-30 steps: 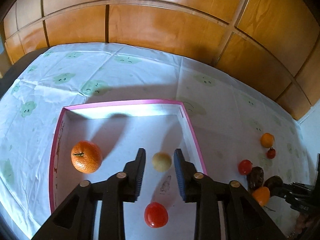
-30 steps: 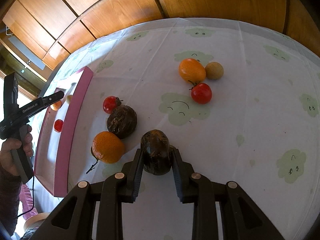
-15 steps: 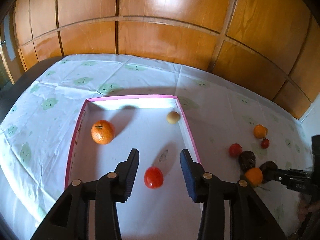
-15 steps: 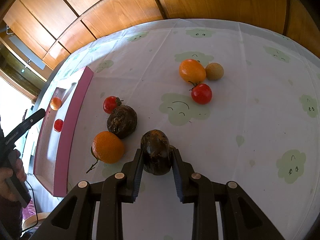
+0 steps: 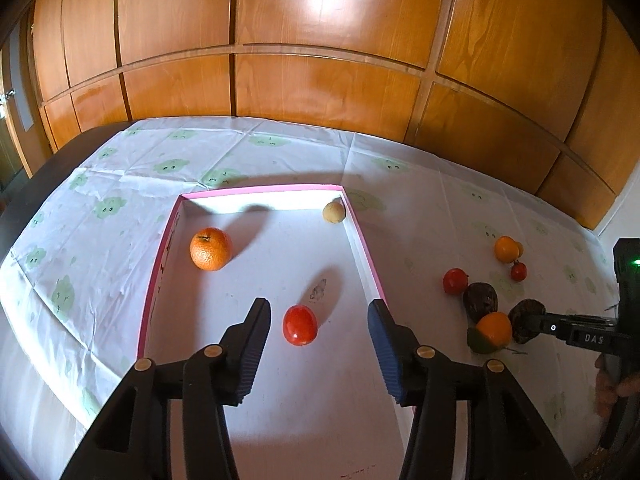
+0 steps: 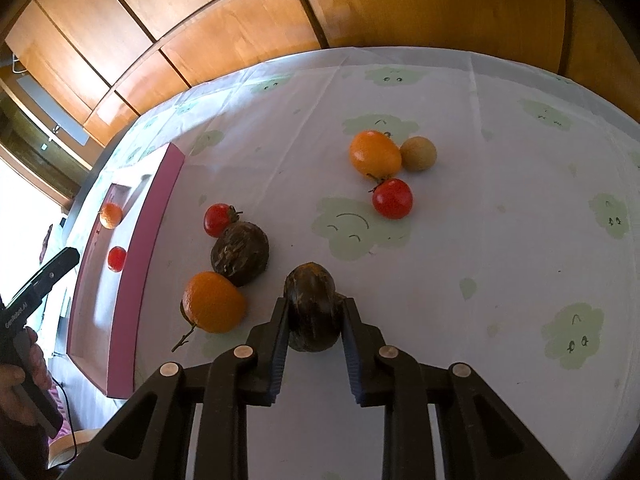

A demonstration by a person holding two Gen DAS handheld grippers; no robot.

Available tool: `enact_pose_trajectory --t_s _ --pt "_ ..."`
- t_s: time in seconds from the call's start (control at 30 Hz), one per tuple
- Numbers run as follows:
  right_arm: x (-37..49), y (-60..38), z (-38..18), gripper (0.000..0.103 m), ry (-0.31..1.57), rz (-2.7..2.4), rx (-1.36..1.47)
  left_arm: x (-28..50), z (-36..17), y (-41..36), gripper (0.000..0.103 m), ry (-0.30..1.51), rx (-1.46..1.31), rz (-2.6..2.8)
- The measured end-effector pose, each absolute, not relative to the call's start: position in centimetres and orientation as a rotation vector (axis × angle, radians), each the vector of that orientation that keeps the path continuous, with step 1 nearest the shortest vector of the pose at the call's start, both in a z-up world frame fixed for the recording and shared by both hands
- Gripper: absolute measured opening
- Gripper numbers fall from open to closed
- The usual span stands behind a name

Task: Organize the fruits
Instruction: 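Carry the passion fruit into the tray and open the right tool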

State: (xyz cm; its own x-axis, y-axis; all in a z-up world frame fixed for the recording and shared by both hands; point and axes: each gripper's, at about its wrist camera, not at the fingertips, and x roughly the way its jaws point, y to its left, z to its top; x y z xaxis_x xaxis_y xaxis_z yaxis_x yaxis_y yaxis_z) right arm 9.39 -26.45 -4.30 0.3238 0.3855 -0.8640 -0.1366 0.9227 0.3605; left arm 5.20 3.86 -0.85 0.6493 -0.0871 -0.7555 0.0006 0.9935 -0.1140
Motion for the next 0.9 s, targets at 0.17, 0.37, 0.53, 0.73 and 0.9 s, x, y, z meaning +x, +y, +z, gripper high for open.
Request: enact_pose_trajectory --t_s 0.17,0.37,0.53,0.73,0.9 --pt "9.2 -26.6 -4.1 0.024 1.193 0.329 0.238 4.9 -0.9 4.0 0.053 0.866 -0.109 -0.046" --pt "9.1 -27.3 -3.1 0.023 1.152 0.320 0.276 4.7 -0.9 4.7 0.053 0.863 -0.125 -0.037" --pt "9.0 -27.7 -2.2 0.023 1.126 0.312 0.288 4.6 -1.0 6.0 0.053 0.861 -0.148 -0.018" --pt "8.1 -26.6 0.5 0.023 1.070 0.380 0.326 4.2 -1.0 8.0 0.053 0.847 -0.171 0.023" --pt "7.5 -19.8 2.6 0.023 1.062 0.574 0.266 4.0 -1.2 9.4 0.053 0.844 -0.200 0.055"
